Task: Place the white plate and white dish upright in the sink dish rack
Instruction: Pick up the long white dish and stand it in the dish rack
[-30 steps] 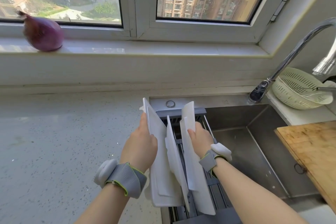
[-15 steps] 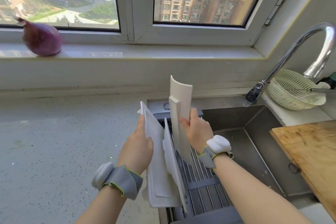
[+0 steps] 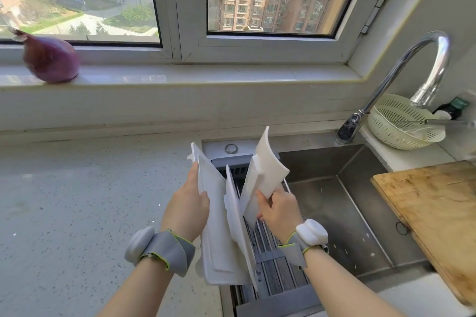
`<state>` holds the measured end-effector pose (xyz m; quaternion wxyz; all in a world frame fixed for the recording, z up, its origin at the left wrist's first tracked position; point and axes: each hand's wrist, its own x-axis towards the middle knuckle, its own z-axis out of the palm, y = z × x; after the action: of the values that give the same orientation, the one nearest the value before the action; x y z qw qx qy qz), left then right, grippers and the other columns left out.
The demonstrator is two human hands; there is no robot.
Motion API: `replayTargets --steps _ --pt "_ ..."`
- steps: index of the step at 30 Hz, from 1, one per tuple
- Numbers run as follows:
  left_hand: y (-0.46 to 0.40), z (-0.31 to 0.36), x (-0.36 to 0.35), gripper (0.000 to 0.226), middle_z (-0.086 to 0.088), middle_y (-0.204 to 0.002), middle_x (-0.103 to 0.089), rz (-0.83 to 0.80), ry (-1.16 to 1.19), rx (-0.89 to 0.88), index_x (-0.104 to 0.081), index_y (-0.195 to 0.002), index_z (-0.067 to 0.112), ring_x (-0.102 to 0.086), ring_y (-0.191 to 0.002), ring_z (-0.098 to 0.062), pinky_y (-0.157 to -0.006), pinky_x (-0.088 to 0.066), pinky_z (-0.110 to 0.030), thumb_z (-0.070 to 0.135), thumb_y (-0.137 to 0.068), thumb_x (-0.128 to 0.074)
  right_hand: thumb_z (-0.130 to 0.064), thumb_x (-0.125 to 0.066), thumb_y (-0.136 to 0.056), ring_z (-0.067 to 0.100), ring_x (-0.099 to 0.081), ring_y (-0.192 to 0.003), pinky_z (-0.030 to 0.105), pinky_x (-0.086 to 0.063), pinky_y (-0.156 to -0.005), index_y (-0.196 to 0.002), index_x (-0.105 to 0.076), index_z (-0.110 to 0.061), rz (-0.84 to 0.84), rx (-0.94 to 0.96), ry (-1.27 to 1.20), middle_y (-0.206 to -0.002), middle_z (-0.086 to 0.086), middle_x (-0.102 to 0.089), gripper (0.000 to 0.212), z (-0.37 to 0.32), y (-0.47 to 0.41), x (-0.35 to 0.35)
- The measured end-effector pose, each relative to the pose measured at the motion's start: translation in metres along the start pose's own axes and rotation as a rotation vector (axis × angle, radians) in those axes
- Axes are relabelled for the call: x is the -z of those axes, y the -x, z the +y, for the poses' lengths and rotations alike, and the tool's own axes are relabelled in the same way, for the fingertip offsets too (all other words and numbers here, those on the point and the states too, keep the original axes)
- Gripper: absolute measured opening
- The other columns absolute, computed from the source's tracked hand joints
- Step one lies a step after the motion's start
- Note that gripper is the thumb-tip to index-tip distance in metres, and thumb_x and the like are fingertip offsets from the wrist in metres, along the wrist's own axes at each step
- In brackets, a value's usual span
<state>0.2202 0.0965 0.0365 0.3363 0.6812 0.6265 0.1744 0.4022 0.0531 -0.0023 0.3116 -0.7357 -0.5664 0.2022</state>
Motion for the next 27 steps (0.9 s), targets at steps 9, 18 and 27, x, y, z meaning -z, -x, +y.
replayTargets --steps 9,18,27 --pt "0.003 0.0 0.003 0.065 -0.001 -0.056 -0.043 -0.011 0.017 -0.003 -0.008 -0.148 0.022 -0.044 -0.055 -0.021 -0.061 -0.037 -0.033 0.011 -0.092 -0.039 -0.021 -0.055 -0.089 -0.001 -0.058 -0.037 0.018 -0.051 -0.048 -0.064 -0.05 -0.019 0.064 -0.043 -0.116 -0.044 -0.013 -0.057 0.026 0.016 0.004 -0.001" --pt "0.005 -0.004 0.005 0.064 -0.007 -0.065 -0.047 -0.003 0.017 0.049 -0.011 -0.148 0.022 -0.047 -0.07 -0.03 -0.066 -0.037 -0.032 0.008 -0.092 -0.038 -0.021 -0.056 -0.089 -0.001 -0.058 -0.036 0.015 -0.049 -0.047 -0.059 -0.046 -0.027 0.067 -0.053 -0.151 -0.043 -0.014 -0.057 0.033 0.017 0.006 -0.001" --pt "0.004 -0.007 0.007 0.066 -0.007 -0.089 -0.048 0.013 0.074 0.04 -0.011 -0.148 0.021 -0.05 -0.077 -0.027 -0.078 -0.049 -0.042 0.009 -0.091 -0.04 -0.021 -0.051 -0.092 -0.005 -0.056 -0.039 0.01 -0.047 -0.045 -0.074 -0.048 -0.015 -0.003 0.017 -0.046 -0.064 0.008 -0.064 0.019 -0.001 -0.001 0.001"
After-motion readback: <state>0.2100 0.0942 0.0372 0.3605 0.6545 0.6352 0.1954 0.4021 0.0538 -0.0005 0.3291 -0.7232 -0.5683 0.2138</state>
